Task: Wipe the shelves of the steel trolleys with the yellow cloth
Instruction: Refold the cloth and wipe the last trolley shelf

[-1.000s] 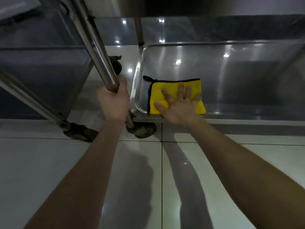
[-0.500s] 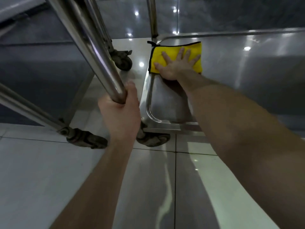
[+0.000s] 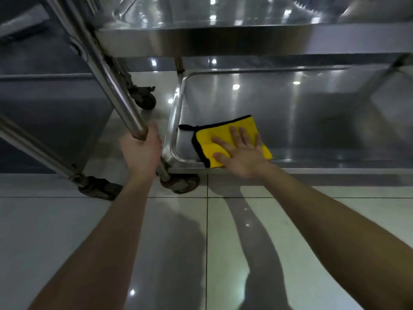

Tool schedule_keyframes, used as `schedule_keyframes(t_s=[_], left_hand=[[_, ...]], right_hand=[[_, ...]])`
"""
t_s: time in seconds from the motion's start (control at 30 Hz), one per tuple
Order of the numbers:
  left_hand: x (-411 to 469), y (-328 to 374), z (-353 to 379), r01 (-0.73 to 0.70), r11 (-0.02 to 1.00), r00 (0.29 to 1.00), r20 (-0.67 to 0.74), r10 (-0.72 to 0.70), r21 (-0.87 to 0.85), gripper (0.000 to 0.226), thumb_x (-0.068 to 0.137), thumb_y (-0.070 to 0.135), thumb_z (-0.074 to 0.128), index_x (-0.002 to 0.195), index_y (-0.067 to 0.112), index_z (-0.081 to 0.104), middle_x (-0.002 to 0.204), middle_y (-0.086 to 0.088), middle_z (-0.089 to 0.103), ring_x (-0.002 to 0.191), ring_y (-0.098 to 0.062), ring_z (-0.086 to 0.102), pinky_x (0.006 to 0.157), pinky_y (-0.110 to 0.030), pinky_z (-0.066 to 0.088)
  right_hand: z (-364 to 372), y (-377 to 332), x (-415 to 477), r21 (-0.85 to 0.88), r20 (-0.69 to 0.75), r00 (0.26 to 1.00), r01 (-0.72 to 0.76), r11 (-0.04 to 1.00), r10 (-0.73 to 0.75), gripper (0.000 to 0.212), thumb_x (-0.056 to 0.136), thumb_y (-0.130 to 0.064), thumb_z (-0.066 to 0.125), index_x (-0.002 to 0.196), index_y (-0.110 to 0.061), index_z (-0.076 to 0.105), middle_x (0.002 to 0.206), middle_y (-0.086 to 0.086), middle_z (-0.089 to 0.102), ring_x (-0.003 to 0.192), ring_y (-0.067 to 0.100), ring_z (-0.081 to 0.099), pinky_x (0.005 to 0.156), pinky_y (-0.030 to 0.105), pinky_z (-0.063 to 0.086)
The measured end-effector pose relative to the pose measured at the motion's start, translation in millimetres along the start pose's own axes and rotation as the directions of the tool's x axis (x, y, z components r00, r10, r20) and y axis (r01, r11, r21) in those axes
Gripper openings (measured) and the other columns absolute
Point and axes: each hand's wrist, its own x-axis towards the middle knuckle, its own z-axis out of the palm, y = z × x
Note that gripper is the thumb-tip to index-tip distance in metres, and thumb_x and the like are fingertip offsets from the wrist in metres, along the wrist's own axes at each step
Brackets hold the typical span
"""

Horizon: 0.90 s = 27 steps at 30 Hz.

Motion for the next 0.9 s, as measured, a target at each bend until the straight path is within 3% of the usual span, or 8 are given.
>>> schedule_keyframes(t_s=[0.1, 0.2, 0.37, 0.47, 0.6, 0.73, 0.9], left_hand=[[1, 3, 1, 0.012, 1.0, 1.0, -0.018, -0.012, -0.012, 0.029, 0.085, 0.033, 0.066, 0.056, 0.034, 0.07, 0.053, 0.006, 0.058, 0.05, -0.012, 0.058, 0.056, -0.029, 0.049], [2, 2, 2, 0.017, 1.0, 1.0, -0.025, -0.017, 0.002, 0.025, 0.08, 0.035, 0.064, 0.057, 0.026, 0.07, 0.053, 0.005, 0.06, 0.051, -0.012, 0.059, 0.056, -0.027, 0.049], [5, -6, 6, -0.041, 0.999, 0.996, -0.075, 0.041, 0.011, 0.031, 0.095, 0.017, 0.064, 0.064, 0.021, 0.06, 0.051, 0.006, 0.057, 0.047, -0.008, 0.057, 0.05, -0.02, 0.047], [7, -11, 5, -0.078, 0.997, 0.995, -0.055, 0.078, 0.014, 0.041, 0.095, 0.017, 0.063, 0.056, 0.027, 0.059, 0.051, 0.006, 0.056, 0.05, -0.01, 0.056, 0.054, -0.024, 0.048], [11, -19, 2, -0.099, 0.995, 0.994, -0.038, 0.1, 0.016, 0.045, 0.095, 0.023, 0.064, 0.051, 0.029, 0.059, 0.051, 0.007, 0.053, 0.05, -0.011, 0.054, 0.056, -0.028, 0.048], [17, -21, 4, -0.102, 0.994, 0.993, -0.053, 0.103, 0.023, 0.042, 0.093, 0.026, 0.065, 0.051, 0.028, 0.059, 0.05, 0.008, 0.05, 0.047, -0.011, 0.051, 0.051, -0.028, 0.045], [15, -17, 3, -0.069, 0.998, 0.997, -0.032, 0.069, -0.003, 0.04, 0.096, 0.021, 0.065, 0.056, 0.029, 0.06, 0.053, 0.007, 0.05, 0.049, -0.013, 0.05, 0.055, -0.03, 0.046]], right_hand=[[-8, 79, -24, 0.004, -0.003, 0.991, -0.135, 0.991, 0.135, 0.07, 0.095, -0.088, 0.014, 0.158, -0.069, -0.007, 0.176, -0.003, -0.026, 0.162, 0.027, -0.025, 0.126, 0.067, -0.015], [-15, 121, -30, 0.007, 0.01, 0.969, -0.245, 0.969, 0.245, 0.083, 0.083, -0.098, 0.007, 0.159, -0.068, -0.008, 0.177, -0.002, -0.025, 0.163, 0.029, -0.024, 0.125, 0.069, -0.013], [-18, 103, 15, 0.063, -0.044, 0.944, -0.323, 0.944, 0.326, 0.102, 0.068, -0.108, -0.004, 0.159, -0.064, -0.013, 0.175, 0.01, -0.027, 0.16, 0.041, -0.027, 0.117, 0.079, -0.019], [-30, 84, 59, 0.06, -0.075, 0.947, -0.308, 0.95, 0.312, 0.103, 0.07, -0.108, 0.0, 0.162, -0.06, -0.011, 0.175, 0.015, -0.026, 0.159, 0.046, -0.025, 0.114, 0.083, -0.017], [-43, 23, 121, 0.061, -0.072, 0.976, -0.203, 0.977, 0.207, 0.098, 0.078, -0.103, 0.009, 0.165, -0.058, -0.002, 0.176, 0.021, -0.02, 0.159, 0.051, -0.021, 0.112, 0.084, -0.017], [-35, -59, 135, -0.003, -0.072, 0.997, 0.021, 1.0, -0.021, 0.093, 0.083, -0.098, 0.01, 0.165, -0.056, 0.003, 0.177, 0.019, -0.014, 0.16, 0.05, -0.018, 0.112, 0.084, -0.016], [-16, -57, 79, -0.097, 0.021, 0.929, 0.37, 0.924, -0.37, 0.076, 0.091, -0.092, 0.013, 0.16, -0.065, -0.003, 0.178, 0.003, -0.02, 0.162, 0.034, -0.025, 0.12, 0.074, -0.018]])
